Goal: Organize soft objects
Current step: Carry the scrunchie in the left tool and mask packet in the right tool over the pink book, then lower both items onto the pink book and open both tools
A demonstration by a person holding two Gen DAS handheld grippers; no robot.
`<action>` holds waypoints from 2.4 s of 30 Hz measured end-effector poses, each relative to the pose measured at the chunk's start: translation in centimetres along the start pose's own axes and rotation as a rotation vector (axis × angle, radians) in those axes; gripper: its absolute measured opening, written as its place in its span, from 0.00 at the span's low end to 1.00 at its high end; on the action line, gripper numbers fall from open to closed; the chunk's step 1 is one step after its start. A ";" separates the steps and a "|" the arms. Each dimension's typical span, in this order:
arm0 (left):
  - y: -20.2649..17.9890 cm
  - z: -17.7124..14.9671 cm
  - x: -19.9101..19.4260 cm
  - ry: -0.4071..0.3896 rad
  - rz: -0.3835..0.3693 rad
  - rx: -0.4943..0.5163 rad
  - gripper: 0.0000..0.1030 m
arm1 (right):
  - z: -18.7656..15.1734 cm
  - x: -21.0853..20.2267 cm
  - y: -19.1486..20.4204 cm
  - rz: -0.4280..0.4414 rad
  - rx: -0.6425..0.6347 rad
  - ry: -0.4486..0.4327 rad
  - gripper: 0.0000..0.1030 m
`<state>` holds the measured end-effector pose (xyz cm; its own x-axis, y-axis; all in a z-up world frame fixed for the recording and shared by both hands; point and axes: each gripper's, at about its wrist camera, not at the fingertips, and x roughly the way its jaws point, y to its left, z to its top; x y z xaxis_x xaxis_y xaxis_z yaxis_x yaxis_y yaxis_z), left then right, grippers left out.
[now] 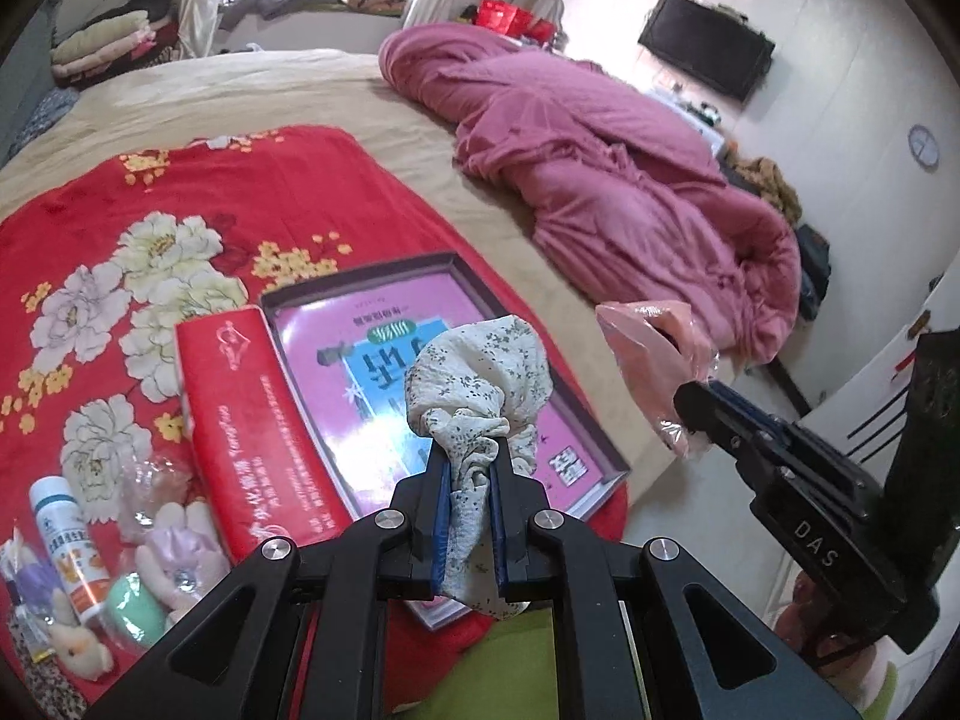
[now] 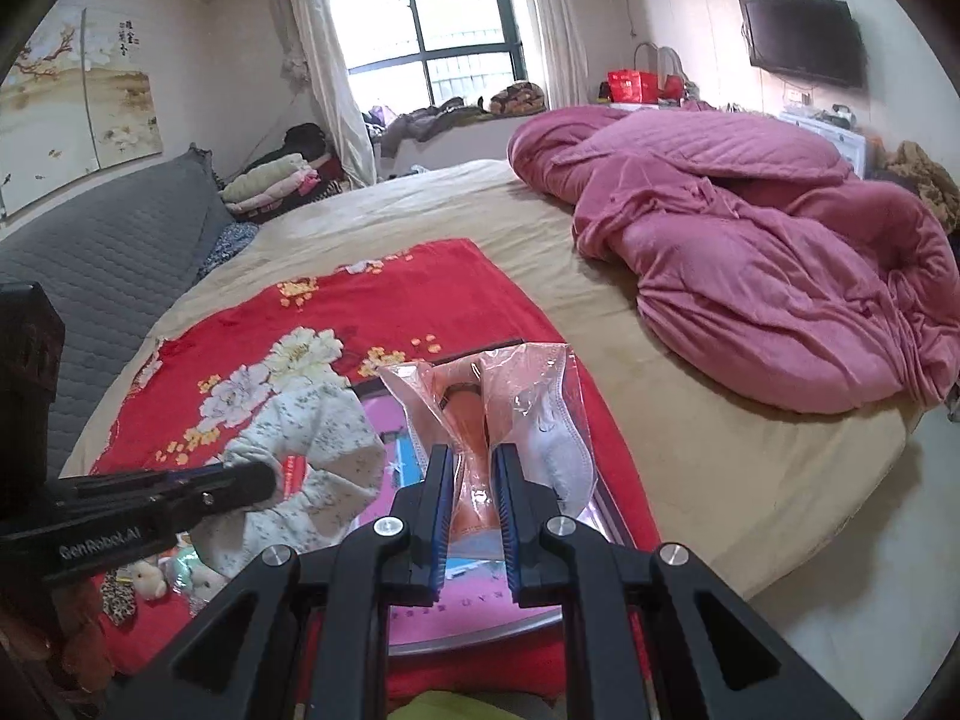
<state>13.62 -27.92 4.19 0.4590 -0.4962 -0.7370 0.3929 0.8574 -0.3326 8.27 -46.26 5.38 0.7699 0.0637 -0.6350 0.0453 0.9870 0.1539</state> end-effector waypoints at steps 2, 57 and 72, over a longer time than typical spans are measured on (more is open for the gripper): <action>-0.3 -0.3 1.3 0.025 0.010 0.011 0.11 | -0.4 0.8 -0.4 -0.005 0.004 0.016 0.14; -0.1 -3.7 11.1 0.231 0.094 0.041 0.15 | -5.1 10.6 -3.5 -0.007 0.052 0.196 0.70; -0.4 -3.4 10.4 0.214 0.086 0.051 0.16 | -4.7 10.5 -3.7 -0.013 0.069 0.188 0.80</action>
<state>15.51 -32.90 -5.33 0.3149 -0.3764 -0.8713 0.4019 0.8845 -0.2369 13.22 -48.57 -5.38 0.6370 0.0834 -0.7663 0.1029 0.9760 0.1918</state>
